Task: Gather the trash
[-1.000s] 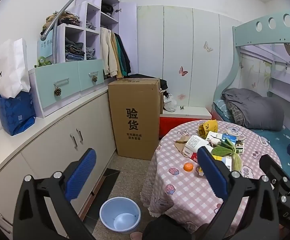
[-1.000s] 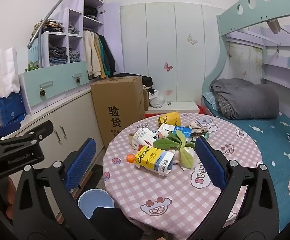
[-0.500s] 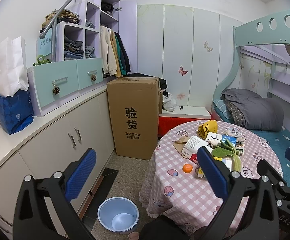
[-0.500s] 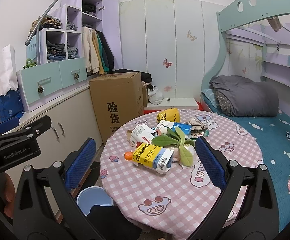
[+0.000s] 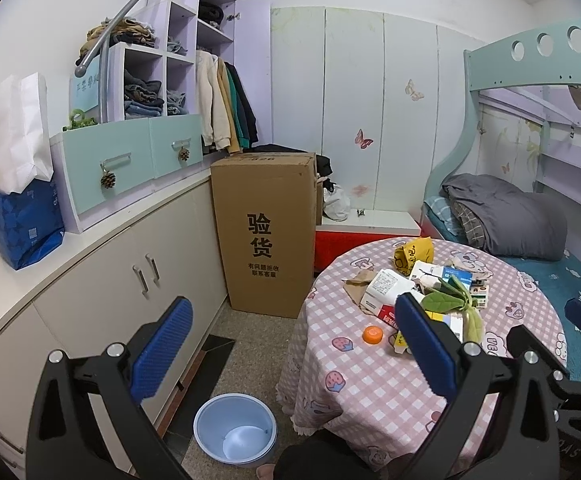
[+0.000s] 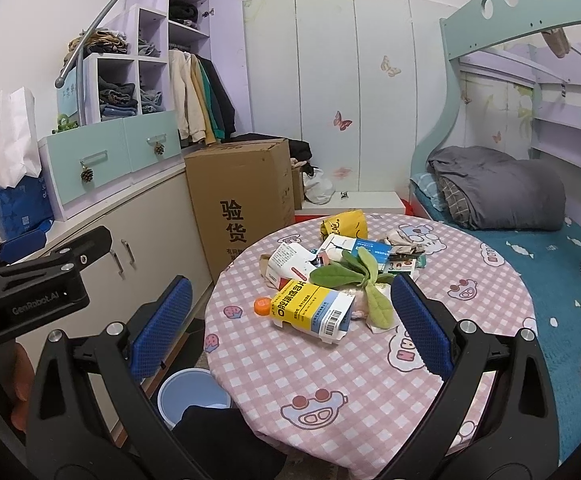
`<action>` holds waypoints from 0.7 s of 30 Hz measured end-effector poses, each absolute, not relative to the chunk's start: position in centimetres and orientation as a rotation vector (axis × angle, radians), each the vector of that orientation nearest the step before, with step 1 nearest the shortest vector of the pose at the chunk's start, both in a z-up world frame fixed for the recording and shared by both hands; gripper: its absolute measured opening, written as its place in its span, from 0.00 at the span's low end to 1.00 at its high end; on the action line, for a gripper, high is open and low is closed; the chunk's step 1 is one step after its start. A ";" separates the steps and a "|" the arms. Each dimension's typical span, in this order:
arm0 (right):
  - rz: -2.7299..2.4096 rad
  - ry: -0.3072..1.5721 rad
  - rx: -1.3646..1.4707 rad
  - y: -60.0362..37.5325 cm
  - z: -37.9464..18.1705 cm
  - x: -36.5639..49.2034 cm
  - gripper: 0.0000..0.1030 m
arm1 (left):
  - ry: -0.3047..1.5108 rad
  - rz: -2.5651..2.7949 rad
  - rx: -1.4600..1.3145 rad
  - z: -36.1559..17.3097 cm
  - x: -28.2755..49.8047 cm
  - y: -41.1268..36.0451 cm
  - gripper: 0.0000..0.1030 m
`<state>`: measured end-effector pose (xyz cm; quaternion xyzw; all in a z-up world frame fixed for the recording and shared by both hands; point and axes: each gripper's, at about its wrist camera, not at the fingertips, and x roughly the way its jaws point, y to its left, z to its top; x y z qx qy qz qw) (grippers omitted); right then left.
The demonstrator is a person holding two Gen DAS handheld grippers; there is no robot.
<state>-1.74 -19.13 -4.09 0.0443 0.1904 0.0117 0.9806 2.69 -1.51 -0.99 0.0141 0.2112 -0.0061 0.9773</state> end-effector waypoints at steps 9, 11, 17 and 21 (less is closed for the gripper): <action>0.001 0.371 0.060 -19.3 -4.3 -1.8 0.94 | 0.416 -0.017 0.032 -1.1 2.5 -1.7 0.96; 0.010 0.366 0.060 -19.3 -4.4 -1.9 0.94 | 0.411 -0.015 0.033 -1.1 2.4 -1.7 0.96; -0.001 0.321 0.057 -19.4 -4.2 -2.4 0.94 | 0.394 -0.016 0.039 -1.2 2.2 -1.7 0.96; 0.001 0.330 0.063 -19.4 -4.1 -2.4 0.94 | 0.394 -0.027 0.044 -1.2 2.1 -1.8 0.96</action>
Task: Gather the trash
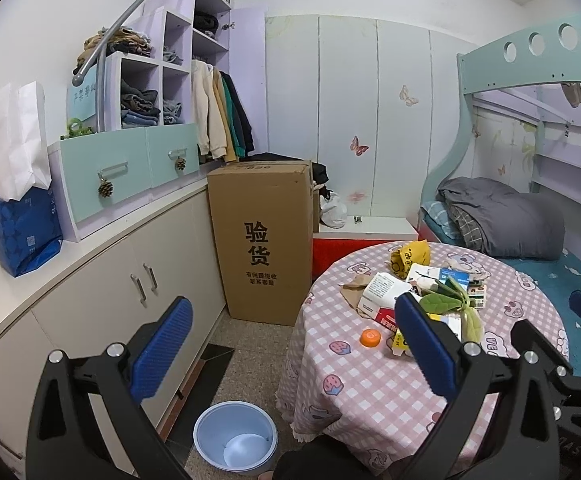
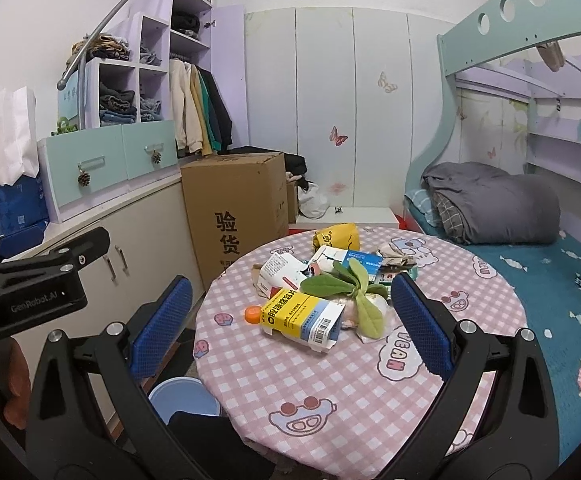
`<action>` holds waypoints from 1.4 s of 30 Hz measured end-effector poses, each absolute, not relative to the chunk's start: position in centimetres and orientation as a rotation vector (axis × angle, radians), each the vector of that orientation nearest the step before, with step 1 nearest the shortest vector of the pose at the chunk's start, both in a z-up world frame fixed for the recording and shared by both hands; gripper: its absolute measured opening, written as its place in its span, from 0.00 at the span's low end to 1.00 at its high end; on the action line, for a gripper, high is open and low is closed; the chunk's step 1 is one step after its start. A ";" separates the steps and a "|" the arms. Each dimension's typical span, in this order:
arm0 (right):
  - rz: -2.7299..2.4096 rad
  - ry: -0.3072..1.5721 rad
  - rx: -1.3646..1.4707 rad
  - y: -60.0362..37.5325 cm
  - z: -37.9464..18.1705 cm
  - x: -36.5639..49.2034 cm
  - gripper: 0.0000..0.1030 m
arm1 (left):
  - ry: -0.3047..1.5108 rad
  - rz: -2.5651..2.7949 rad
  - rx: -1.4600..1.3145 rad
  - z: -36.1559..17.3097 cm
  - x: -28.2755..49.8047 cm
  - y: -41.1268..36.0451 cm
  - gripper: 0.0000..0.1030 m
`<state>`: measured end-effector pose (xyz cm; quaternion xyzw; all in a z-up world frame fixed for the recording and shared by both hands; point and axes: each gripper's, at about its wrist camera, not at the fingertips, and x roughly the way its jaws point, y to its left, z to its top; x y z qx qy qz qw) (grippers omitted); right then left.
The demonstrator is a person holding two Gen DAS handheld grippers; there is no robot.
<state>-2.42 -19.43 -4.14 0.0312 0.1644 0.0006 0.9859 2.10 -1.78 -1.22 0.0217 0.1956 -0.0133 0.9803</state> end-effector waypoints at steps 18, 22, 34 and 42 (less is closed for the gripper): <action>0.011 0.380 0.073 -19.5 -4.9 -2.1 0.94 | 0.396 -0.033 0.052 -1.3 1.9 -1.9 0.96; 0.008 0.389 0.085 -19.7 -5.1 -2.0 0.94 | 0.394 -0.036 0.052 -1.4 1.9 -2.0 0.96; 0.006 0.425 0.124 -20.7 -6.1 -1.5 0.94 | 0.425 -0.067 0.063 -2.8 2.7 -2.8 0.96; -0.003 0.449 0.155 -21.7 -7.0 -1.1 0.94 | 0.469 -0.090 0.061 -4.0 3.8 -3.6 0.96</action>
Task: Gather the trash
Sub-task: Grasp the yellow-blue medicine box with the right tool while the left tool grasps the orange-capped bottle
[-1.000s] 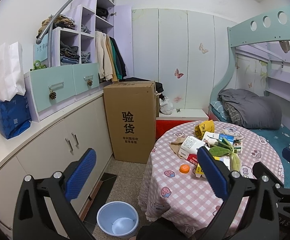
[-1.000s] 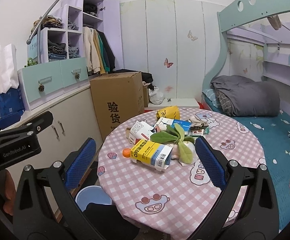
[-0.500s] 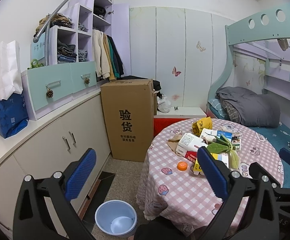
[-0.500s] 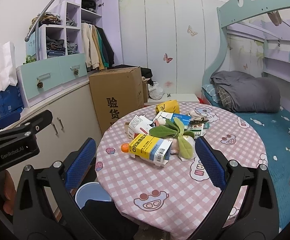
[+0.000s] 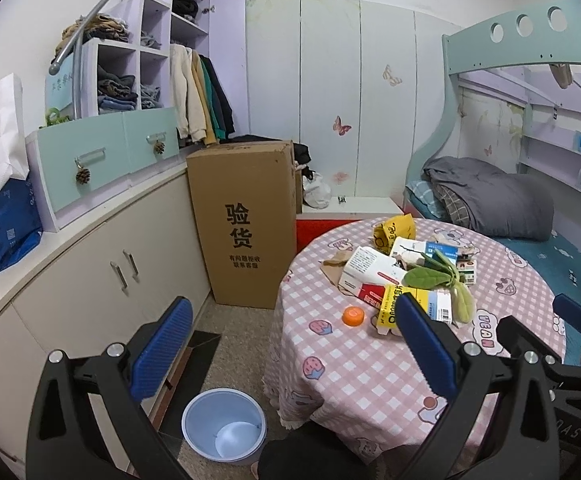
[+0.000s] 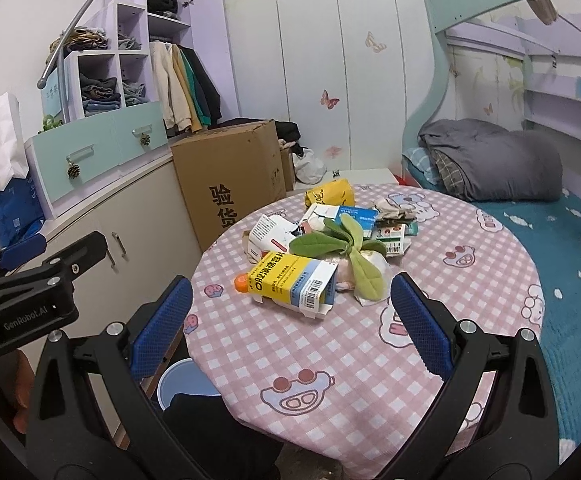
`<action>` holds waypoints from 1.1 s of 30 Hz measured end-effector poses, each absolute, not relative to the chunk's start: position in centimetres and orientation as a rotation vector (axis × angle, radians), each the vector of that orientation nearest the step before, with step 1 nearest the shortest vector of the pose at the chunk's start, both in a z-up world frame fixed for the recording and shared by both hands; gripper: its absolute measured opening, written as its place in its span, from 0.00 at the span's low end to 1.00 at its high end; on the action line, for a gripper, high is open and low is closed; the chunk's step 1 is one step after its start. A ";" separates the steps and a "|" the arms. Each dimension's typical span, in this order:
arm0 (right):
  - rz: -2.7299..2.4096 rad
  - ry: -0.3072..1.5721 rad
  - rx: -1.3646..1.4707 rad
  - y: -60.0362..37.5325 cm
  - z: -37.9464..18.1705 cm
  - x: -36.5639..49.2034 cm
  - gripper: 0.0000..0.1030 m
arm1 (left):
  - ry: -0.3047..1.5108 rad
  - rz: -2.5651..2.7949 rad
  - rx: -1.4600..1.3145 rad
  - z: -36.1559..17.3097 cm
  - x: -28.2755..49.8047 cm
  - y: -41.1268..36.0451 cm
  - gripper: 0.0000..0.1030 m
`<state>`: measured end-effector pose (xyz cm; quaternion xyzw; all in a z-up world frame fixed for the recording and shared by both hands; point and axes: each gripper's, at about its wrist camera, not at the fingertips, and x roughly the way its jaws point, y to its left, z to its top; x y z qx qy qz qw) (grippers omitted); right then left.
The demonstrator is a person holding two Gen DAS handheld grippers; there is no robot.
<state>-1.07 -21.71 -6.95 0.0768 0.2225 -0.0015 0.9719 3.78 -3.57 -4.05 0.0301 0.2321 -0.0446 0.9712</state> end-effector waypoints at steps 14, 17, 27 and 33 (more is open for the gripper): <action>0.050 0.586 0.366 -25.4 -11.4 3.5 0.94 | 0.606 -0.089 0.101 -8.2 8.3 -5.7 0.96; 0.093 0.609 0.440 -25.9 -12.8 5.8 0.94 | 0.633 -0.076 0.104 -9.0 9.6 -5.6 0.96; 0.193 0.680 0.632 -27.2 -16.1 10.8 0.70 | 0.689 -0.078 0.127 -11.0 12.1 -5.5 0.96; 0.270 0.720 0.703 -27.9 -17.5 12.3 0.41 | 0.706 -0.113 0.140 -11.9 13.1 -6.0 0.96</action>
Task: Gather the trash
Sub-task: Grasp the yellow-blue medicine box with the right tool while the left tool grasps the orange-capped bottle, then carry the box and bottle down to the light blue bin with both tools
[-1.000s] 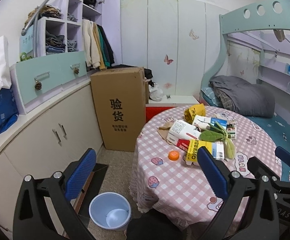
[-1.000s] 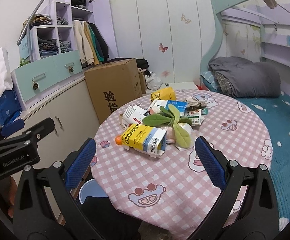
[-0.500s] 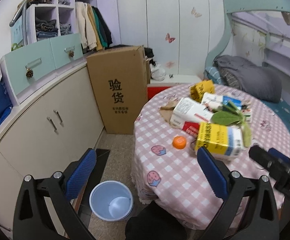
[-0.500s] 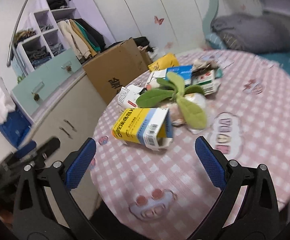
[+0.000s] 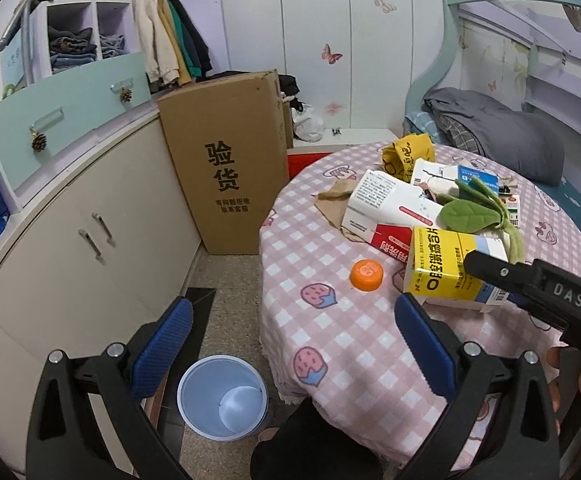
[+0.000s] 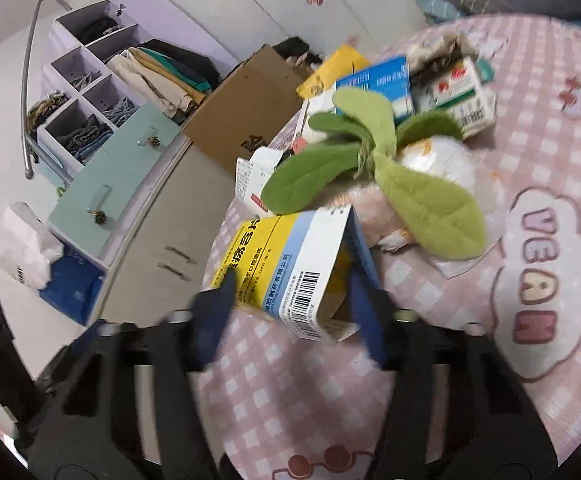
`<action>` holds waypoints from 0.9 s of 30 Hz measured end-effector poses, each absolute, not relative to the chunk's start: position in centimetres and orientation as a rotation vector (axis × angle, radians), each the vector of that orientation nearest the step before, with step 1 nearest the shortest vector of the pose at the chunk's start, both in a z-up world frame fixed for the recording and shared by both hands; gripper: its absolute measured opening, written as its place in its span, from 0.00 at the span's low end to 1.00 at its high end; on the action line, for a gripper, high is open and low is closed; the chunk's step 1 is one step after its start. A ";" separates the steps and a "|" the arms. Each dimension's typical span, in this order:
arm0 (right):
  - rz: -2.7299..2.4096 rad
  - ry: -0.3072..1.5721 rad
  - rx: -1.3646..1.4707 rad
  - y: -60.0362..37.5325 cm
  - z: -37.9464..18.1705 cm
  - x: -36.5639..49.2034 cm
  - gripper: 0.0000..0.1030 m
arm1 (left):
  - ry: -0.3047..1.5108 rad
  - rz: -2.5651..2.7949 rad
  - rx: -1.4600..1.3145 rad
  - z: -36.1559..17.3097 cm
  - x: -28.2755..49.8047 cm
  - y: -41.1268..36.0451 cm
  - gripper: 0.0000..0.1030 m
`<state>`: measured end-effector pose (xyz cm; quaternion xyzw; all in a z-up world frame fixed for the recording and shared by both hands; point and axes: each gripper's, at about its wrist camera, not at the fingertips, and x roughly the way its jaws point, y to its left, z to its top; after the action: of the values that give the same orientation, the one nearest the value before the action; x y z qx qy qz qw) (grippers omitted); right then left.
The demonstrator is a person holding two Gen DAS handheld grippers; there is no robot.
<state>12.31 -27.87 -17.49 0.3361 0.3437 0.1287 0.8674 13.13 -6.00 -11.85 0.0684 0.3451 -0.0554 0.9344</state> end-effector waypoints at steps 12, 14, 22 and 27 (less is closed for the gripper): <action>0.256 0.587 0.484 -26.1 -14.5 10.5 0.09 | 0.811 -0.249 0.130 -15.1 17.5 -8.3 0.96; 0.248 0.588 0.467 -26.0 -14.6 10.6 0.09 | 0.820 -0.261 0.138 -15.5 18.1 -8.9 0.92; 0.238 0.611 0.482 -26.0 -15.5 10.8 0.09 | 0.898 -0.298 0.164 -17.8 21.0 -11.1 0.56; 0.225 0.608 0.472 -25.4 -15.1 10.3 0.09 | 0.884 -0.327 0.143 -17.2 20.3 -11.3 0.28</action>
<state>10.33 -25.36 -15.14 0.2298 0.2960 0.1093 0.9207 20.35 -11.28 -17.15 0.0689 0.4254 -0.1575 0.8885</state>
